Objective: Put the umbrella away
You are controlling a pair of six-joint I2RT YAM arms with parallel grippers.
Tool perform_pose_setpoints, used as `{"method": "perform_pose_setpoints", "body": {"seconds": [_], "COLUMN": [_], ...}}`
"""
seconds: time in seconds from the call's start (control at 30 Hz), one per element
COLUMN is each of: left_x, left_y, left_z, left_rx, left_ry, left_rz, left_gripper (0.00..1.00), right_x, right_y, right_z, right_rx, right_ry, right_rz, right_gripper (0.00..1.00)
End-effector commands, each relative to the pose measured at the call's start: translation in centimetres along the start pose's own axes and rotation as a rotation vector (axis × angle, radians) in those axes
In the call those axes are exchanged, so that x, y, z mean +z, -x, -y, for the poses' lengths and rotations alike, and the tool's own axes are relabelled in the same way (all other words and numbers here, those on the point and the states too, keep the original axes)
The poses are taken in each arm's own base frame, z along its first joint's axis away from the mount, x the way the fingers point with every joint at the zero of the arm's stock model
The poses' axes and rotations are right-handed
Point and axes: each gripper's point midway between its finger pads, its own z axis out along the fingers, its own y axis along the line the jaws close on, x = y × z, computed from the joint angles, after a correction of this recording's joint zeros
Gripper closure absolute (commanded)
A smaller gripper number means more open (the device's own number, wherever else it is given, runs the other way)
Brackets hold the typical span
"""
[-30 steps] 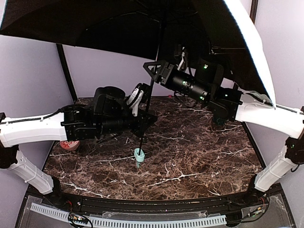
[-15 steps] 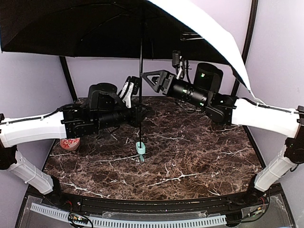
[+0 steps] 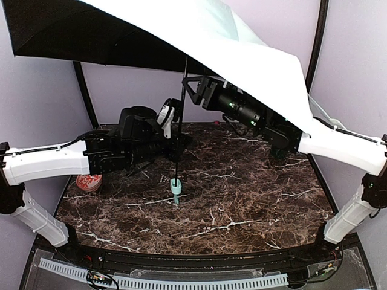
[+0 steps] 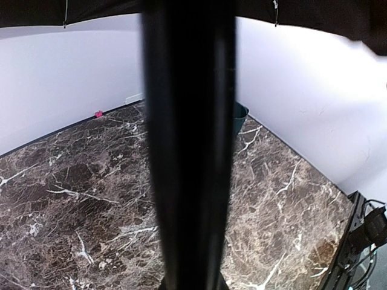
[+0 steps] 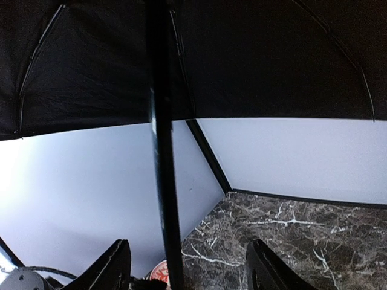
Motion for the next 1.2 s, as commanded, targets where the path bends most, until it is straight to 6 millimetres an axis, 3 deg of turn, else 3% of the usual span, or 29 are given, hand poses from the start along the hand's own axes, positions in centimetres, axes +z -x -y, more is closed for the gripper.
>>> {"method": "perform_pose_setpoints", "body": {"seconds": [0.0,0.07,0.17,0.3,0.37,0.4,0.43,0.5,0.53,0.63,0.77,0.87,1.0,1.17], "left_x": [-0.4,-0.3,-0.5,-0.7,-0.7,-0.9,-1.1,-1.9,-2.6,-5.2,-7.5,-8.0,-7.8,-8.6], "left_y": [2.6,2.3,2.1,1.9,1.5,1.3,1.1,0.5,0.5,0.5,1.0,1.2,1.4,1.6], "left_z": [-0.2,0.1,0.4,0.6,1.0,1.4,2.0,3.5,4.3,7.0,8.7,9.3,9.3,10.2], "left_rx": [0.031,0.036,0.034,0.049,0.064,0.071,0.084,0.109,0.11,0.113,0.098,0.068,0.05,0.051], "left_ry": [0.023,0.007,-0.019,-0.035,-0.064,-0.092,-0.137,-0.261,-0.335,-0.57,-0.741,-0.818,-0.833,-0.918], "left_rz": [0.065,0.059,0.069,0.067,0.062,0.059,0.062,0.06,0.063,0.075,0.115,0.13,0.155,0.198], "left_gripper": [1.0,1.0,1.0,1.0,1.0,1.0,0.97,0.62,0.48,0.29,0.22,0.21,0.23,0.34], "right_x": [1.6,2.5,3.0,3.0,3.0,2.9,2.8,2.5,1.5,-1.3,-3.6,-5.6,-7.5,-7.6], "right_y": [1.2,0.1,0.6,1.4,1.4,1.4,1.4,1.6,2.9,4.9,4.9,5.3,5.7,6.1], "right_z": [-1.3,-1.8,-1.1,0.0,0.1,0.0,-0.1,-0.4,-1.1,-4.6,-9.1,-11.5,-13.0,-13.1], "right_rx": [-0.086,-0.123,-0.133,-0.088,-0.063,-0.052,-0.036,0.005,0.023,-0.009,-0.089,-0.078,-0.06,-0.06], "right_ry": [0.025,0.054,0.015,-0.016,-0.004,0.012,0.033,0.119,0.19,0.458,0.724,0.905,1.045,1.046], "right_rz": [0.027,-0.013,0.002,0.04,0.035,0.027,0.019,0.008,0.03,0.053,-0.015,-0.023,-0.019,0.008], "right_gripper": [0.34,0.31,0.35,0.8,0.97,1.0,1.0,1.0,1.0,1.0,1.0,1.0,1.0,1.0]}}
